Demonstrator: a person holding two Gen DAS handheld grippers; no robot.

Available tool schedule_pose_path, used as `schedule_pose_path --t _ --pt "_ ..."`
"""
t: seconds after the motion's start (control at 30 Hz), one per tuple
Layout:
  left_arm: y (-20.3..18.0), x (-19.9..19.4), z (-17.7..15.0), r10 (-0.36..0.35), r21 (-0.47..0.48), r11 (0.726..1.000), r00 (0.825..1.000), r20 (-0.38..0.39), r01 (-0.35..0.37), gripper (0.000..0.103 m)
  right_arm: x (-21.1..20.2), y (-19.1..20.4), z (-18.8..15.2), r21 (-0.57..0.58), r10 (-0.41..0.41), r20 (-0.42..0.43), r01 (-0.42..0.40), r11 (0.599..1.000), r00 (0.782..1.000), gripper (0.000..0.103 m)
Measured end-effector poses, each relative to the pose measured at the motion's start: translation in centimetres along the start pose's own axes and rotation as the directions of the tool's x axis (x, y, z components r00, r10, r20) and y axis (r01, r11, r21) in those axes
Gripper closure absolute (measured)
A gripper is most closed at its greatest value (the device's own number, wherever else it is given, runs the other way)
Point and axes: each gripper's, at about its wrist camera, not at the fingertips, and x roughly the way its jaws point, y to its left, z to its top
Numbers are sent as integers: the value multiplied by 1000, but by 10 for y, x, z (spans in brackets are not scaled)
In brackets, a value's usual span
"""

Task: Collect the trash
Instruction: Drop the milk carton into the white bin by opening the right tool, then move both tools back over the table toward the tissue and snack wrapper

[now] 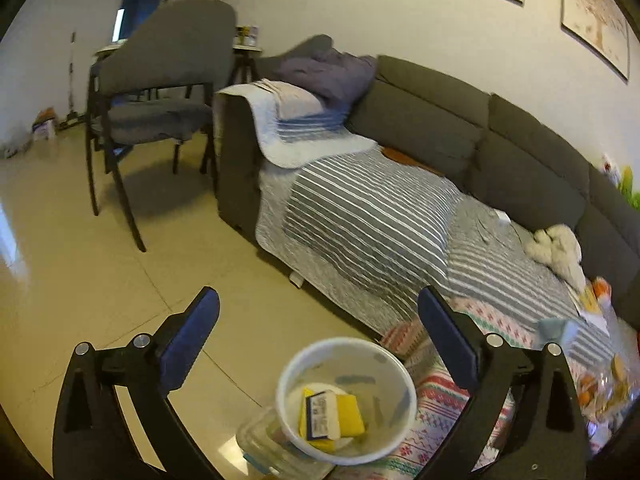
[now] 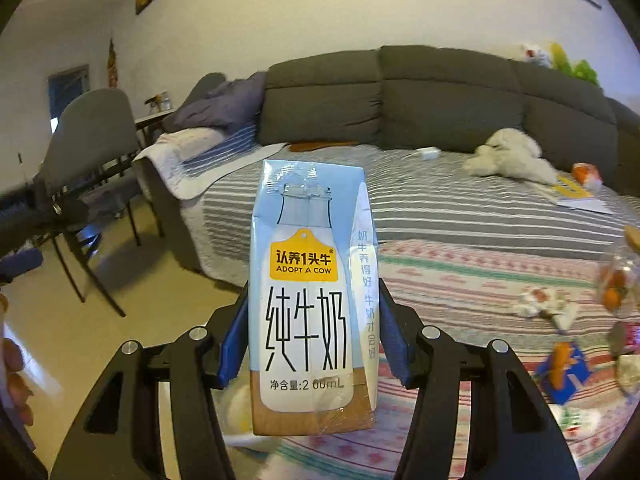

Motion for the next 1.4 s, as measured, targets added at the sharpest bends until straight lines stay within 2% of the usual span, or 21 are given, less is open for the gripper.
schedule_pose_path --t 0.17,0.23,0.3,0.47,0.53,0.73,1.07,1.4 --pt "23 -1 10 27 -53 998 1000 9 -26 8 38 40 -11 -3 74 -70 -74 997 995 46" --pt "31 -1 12 38 -66 997 999 11 -37 8 47 47 -13 4 76 -86 -76 997 993 28" --pt "36 -1 14 57 -67 996 998 13 -56 8 51 50 -14 15 68 -93 -67 998 993 25" --pt "33 -3 14 146 -8 989 988 50 -146 7 46 48 -4 14 -18 -66 19 1000 998 14" --pt "29 -2 11 156 15 987 986 56 -157 7 41 44 3 6 -66 -47 66 998 997 9" --pt "10 1 4 153 73 985 987 55 -157 7 24 21 19 15 -153 -5 153 988 988 7" --pt "-34 -6 -18 83 153 984 996 39 -88 7 -3 -32 28 13 -272 8 272 962 962 7" --pt "-102 -3 -50 -16 239 971 999 -30 23 7 -35 -90 35 39 -358 32 356 934 933 7"
